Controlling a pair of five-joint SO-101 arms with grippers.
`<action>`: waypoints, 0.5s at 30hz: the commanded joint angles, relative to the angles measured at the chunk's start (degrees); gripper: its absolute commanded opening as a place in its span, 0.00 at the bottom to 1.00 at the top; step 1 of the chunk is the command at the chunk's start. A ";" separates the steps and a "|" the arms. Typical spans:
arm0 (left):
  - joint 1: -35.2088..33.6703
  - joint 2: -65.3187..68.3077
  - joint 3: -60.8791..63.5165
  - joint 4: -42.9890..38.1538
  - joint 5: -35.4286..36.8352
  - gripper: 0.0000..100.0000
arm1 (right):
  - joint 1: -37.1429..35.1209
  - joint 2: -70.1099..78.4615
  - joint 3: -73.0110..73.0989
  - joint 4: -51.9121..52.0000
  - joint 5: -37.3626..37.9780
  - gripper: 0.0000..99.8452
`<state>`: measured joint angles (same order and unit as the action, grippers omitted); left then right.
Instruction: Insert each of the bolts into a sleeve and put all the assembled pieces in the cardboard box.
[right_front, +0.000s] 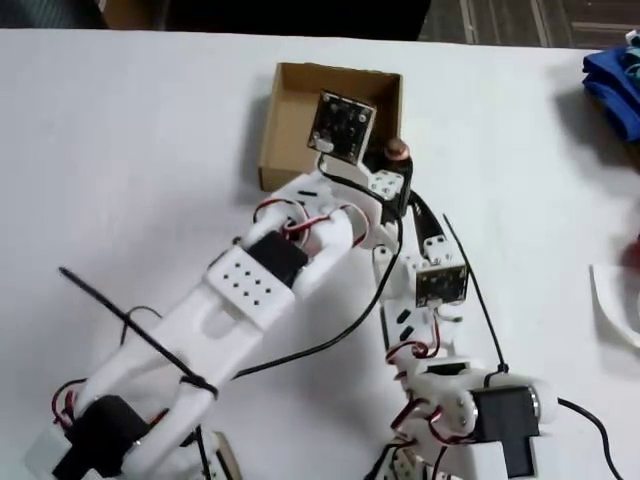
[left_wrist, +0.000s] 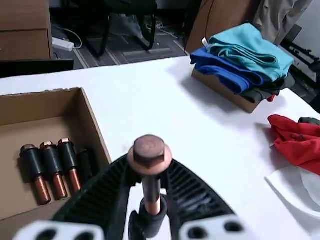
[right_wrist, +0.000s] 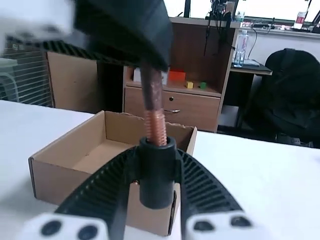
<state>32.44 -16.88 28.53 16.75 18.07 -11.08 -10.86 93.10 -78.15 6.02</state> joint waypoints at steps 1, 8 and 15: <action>0.09 0.79 -0.75 -2.11 -0.26 0.03 | -0.31 -0.40 -0.18 -3.30 0.44 0.02; 2.99 3.52 -0.40 -0.18 -0.26 0.03 | 0.22 -0.48 0.70 -7.52 0.44 0.02; 3.87 5.27 -0.75 0.62 -0.26 0.03 | 0.22 -0.04 2.29 -12.88 0.53 0.02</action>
<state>35.34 -11.78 28.44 17.10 18.07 -10.73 -10.59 95.21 -87.47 5.93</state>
